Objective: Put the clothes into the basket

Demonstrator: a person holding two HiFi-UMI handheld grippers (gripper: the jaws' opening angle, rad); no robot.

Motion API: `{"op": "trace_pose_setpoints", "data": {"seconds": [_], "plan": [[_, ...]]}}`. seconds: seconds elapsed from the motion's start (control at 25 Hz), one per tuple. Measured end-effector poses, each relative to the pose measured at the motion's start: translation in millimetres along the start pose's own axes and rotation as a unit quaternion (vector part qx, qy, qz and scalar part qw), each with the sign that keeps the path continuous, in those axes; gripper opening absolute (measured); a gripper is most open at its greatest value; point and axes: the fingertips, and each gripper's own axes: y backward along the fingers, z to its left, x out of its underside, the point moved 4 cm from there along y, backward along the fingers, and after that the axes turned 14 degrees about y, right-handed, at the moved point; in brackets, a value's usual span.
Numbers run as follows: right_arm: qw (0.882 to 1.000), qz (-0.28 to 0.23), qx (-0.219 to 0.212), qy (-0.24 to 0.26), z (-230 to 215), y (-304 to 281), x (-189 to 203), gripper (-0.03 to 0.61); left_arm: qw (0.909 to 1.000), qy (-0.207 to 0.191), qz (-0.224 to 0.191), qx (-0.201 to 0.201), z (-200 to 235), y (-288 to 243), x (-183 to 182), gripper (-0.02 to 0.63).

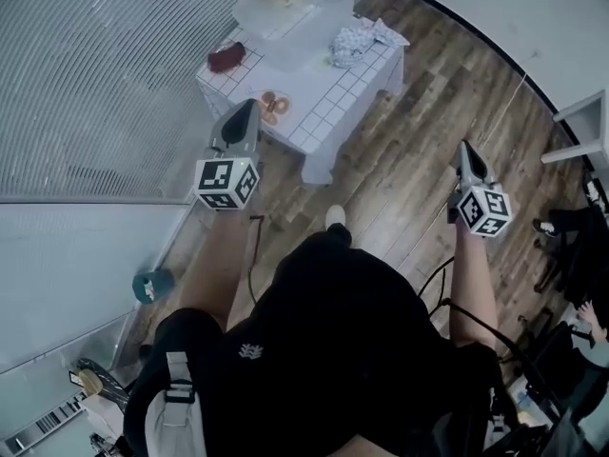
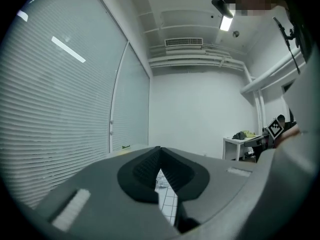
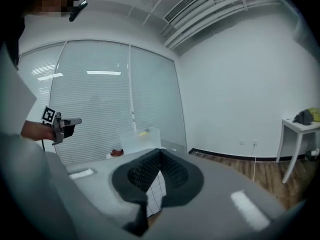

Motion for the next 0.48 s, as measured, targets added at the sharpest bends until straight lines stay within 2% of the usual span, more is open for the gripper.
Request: {"op": "trace_pose_setpoints", "data": {"seconds": [0.24, 0.48], "plan": [[1.000, -0.004, -0.010, 0.009, -2.9, -82.9, -21.0, 0.002, 1.0000, -0.003, 0.000, 0.003, 44.4, -61.8, -15.4, 0.006], [0.999, 0.002, -0.028, 0.021, 2.3, -135.8, -30.2, 0.002, 1.0000, 0.002, 0.002, -0.005, 75.6, -100.1, -13.1, 0.006]]}}
